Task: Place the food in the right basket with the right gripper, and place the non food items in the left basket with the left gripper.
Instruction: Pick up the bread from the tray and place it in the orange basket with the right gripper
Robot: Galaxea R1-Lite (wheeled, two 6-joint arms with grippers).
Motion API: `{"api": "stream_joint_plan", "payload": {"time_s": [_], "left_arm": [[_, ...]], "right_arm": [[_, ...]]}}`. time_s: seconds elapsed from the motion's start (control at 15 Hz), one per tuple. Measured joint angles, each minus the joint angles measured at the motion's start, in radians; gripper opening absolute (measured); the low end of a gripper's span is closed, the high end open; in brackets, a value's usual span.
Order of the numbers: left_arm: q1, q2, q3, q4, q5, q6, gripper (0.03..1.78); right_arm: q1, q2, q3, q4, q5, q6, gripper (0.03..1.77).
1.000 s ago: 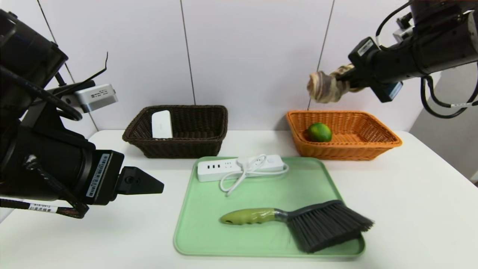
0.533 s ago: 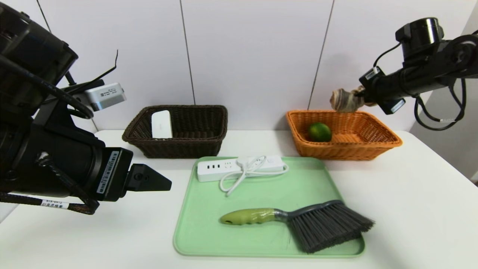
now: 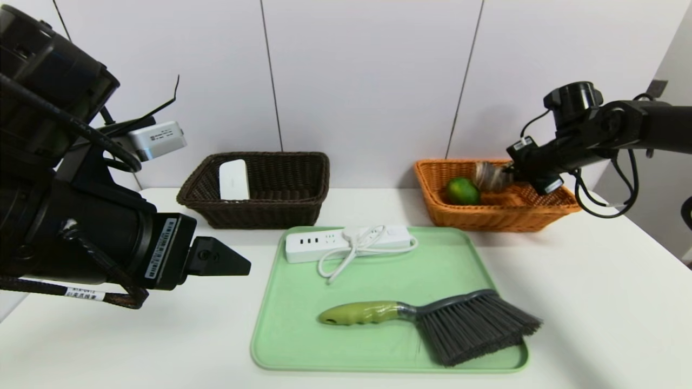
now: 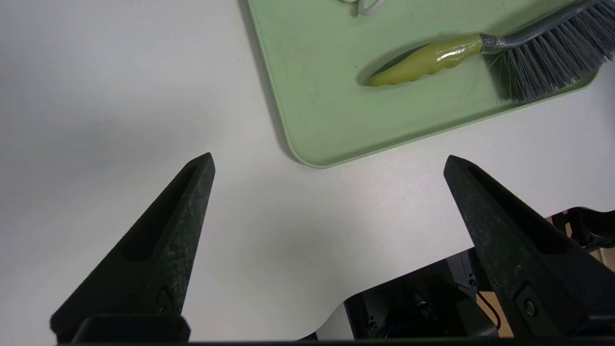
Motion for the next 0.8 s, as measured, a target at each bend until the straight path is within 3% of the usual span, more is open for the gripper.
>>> {"api": "stream_joint_plan", "payload": {"time_s": [0.2, 0.4, 0.6, 0.8], "left_arm": [[0.0, 0.0, 0.001, -0.001, 0.0, -0.001, 1.69], [0.0, 0.0, 0.004, 0.0, 0.002, 0.004, 1.69], [0.0, -0.003, 0.004, -0.005, 0.022, 0.009, 1.69], [0.0, -0.004, 0.02, -0.117, 0.056, 0.015, 1.69]], "right_arm": [[0.0, 0.013, 0.0, -0.001, 0.001, 0.005, 0.74], [-0.004, 0.01, 0.0, 0.006, -0.01, -0.005, 1.05], [0.008, -0.01, 0.001, 0.007, -0.05, -0.055, 1.26], [0.015, -0.054, 0.001, 0.008, -0.049, -0.086, 1.41]]}}
